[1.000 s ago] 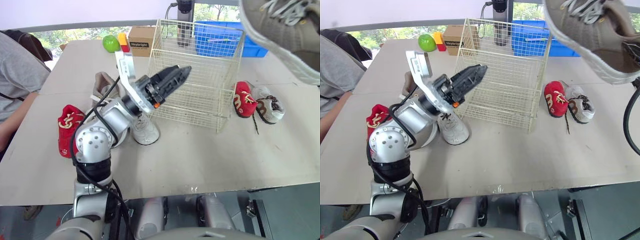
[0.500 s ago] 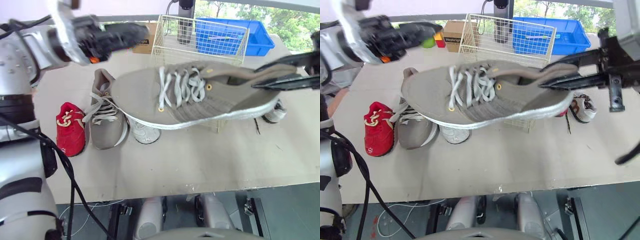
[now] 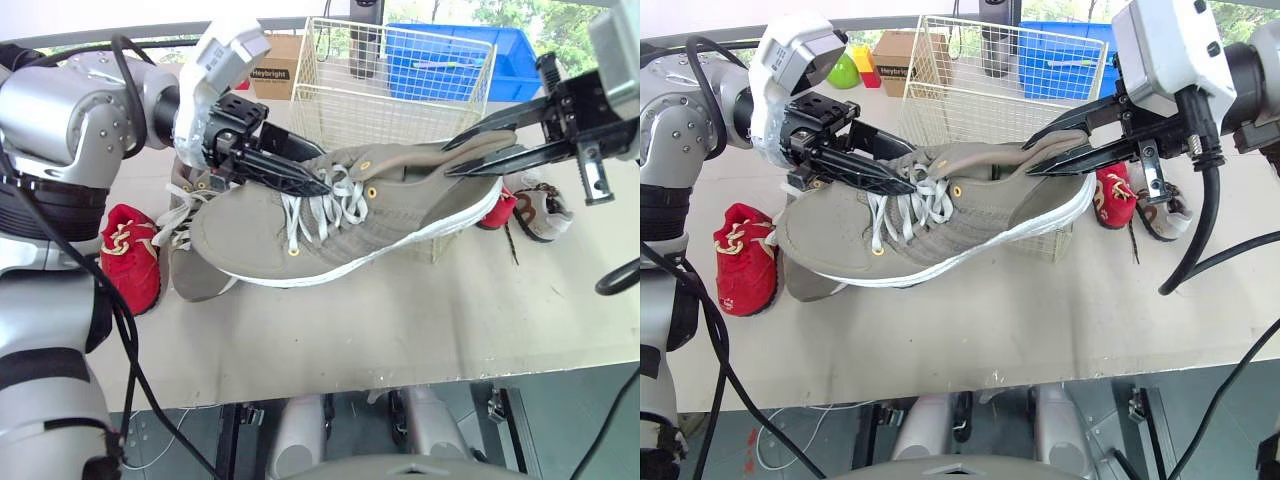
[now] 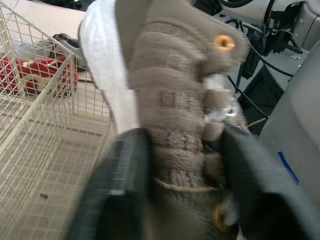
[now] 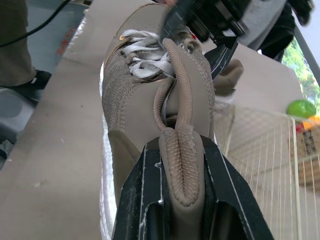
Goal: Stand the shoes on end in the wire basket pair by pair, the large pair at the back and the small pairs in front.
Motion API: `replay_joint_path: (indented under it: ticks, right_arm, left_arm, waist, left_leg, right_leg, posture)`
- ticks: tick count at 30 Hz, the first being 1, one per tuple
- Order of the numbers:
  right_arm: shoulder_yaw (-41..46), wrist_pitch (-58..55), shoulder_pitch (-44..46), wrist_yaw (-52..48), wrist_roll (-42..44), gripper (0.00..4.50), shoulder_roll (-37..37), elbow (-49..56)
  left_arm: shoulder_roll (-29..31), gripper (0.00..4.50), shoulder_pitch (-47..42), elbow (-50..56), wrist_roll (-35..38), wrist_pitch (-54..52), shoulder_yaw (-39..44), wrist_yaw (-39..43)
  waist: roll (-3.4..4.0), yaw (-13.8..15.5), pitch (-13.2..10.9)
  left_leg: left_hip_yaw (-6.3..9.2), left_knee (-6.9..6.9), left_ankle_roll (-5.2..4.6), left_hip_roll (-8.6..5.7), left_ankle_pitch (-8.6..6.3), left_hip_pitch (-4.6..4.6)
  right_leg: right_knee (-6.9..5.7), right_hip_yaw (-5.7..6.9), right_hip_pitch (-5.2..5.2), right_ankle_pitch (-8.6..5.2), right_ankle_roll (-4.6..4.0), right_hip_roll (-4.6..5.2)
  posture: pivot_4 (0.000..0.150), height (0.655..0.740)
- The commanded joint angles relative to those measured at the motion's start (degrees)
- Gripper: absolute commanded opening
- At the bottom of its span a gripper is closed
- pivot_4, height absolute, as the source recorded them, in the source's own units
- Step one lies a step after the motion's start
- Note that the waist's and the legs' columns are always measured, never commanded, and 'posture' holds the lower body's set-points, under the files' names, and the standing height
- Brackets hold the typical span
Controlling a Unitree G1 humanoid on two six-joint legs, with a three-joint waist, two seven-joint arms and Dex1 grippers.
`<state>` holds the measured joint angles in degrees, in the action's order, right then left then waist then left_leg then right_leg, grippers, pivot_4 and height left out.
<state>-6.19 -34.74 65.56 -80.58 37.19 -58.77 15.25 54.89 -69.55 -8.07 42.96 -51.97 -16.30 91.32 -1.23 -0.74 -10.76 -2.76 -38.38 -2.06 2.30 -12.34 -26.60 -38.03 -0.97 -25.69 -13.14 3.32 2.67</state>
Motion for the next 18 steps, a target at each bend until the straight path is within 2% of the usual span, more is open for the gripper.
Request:
replay_joint_path:
  ticks: [1, 2, 3, 4, 6, 8, 11, 14, 18]
  right_arm:
    - [3.78, -0.96, 1.98, 4.43, -0.25, 0.0, 2.02, -0.78]
    - [3.94, -0.54, 1.42, 5.13, -0.98, 0.0, 2.5, -1.19]
    - [4.25, -0.21, 0.34, 5.15, -1.51, 0.0, 2.32, -1.15]
    - [5.25, -0.64, -1.33, 7.29, -2.49, 0.75, 2.24, -1.3]
    - [7.61, -2.5, -5.5, 11.15, -4.34, 1.26, 0.56, -0.99]
    - [11.29, -4.24, -9.48, 17.09, -5.67, 2.3, 0.13, -0.3]
    - [17.31, -12.86, -13.05, 30.52, -5.67, 3.71, 2.98, 1.67]
    - [19.48, -19.27, -14.28, 42.33, -6.09, 3.78, 8.67, 5.14]
    - [17.62, -26.89, -10.36, 54.92, -5.64, 3.78, 20.36, 9.0]
  left_arm:
    - [-0.98, 0.71, 0.89, 1.97, -0.02, -0.46, 3.21, 0.57]
    - [-1.28, 0.33, 1.5, 2.29, 0.19, -0.94, 4.33, -0.39]
    - [-1.63, 0.21, 2.01, 2.56, 0.53, -1.73, 5.62, -1.81]
    - [-1.85, 0.18, 2.99, 2.55, 0.39, -1.44, 7.7, -4.13]
    - [-3.22, 0.18, 4.07, 1.23, -0.64, -0.58, 12.63, -11.09]
    - [-4.85, 0.18, 4.75, 0.75, -1.55, 1.01, 17.39, -18.03]
    - [-8.5, 0.18, 5.38, 2.64, -3.15, 4.73, 24.24, -30.3]
    - [-12.75, 0.17, 5.8, 6.18, -6.68, 10.56, 27.18, -40.44]
    - [-20.69, 0.17, 5.9, 10.9, -10.35, 15.89, 28.19, -52.28]
  waist:
    - [0.0, 0.05, 0.0]
    - [0.0, 0.01, 0.0]
    - [0.0, 0.01, 0.0]
    - [-0.01, 0.14, 0.0]
    - [-0.03, 0.52, 0.02]
    - [-0.05, 0.87, 0.02]
    - [-0.05, 0.86, 0.01]
    - [-0.05, 0.63, 0.02]
    - [-0.05, 0.6, 0.04]
  left_leg:
    - [-0.03, -0.05, 0.0, -0.02, 0.0, 0.0]
    - [-0.03, -0.08, -0.01, -0.02, 0.0, 0.0]
    - [-0.04, -0.14, -0.01, -0.02, 0.0, 0.0]
    - [-0.04, -0.16, -0.01, -0.02, 0.0, 0.0]
    - [0.03, -0.23, -0.01, -0.02, 0.0, 0.0]
    - [0.05, -0.32, -0.01, -0.04, 0.01, -0.05]
    - [-0.01, -0.48, 0.01, -0.06, 0.02, -0.12]
    - [0.04, -0.54, 0.2, -0.05, 0.13, -0.1]
    - [0.07, -0.64, 0.22, -0.06, 0.15, -0.04]
  right_leg:
    - [0.0, -0.02, 0.01, 0.0, 0.0, 0.01]
    - [-0.01, -0.03, 0.02, 0.0, 0.01, 0.02]
    - [-0.05, -0.05, 0.03, 0.01, 0.01, 0.02]
    - [-0.08, -0.05, 0.03, 0.01, 0.01, 0.02]
    - [-0.12, 0.0, 0.08, 0.01, 0.01, 0.03]
    - [-0.16, 0.03, 0.11, 0.02, 0.02, 0.08]
    - [-0.28, -0.03, 0.04, 0.05, 0.06, 0.1]
    - [-0.45, -0.01, 0.03, 0.06, 0.07, 0.1]
    - [-0.73, -0.02, 0.02, 0.06, 0.06, 0.09]
  posture:
    - [0.15, 0.74]
    - [0.15, 0.74]
    - [0.15, 0.74]
    - [0.15, 0.74]
    - [0.15, 0.74]
    - [0.15, 0.74]
    - [0.15, 0.74]
    - [0.15, 0.74]
    - [0.15, 0.74]
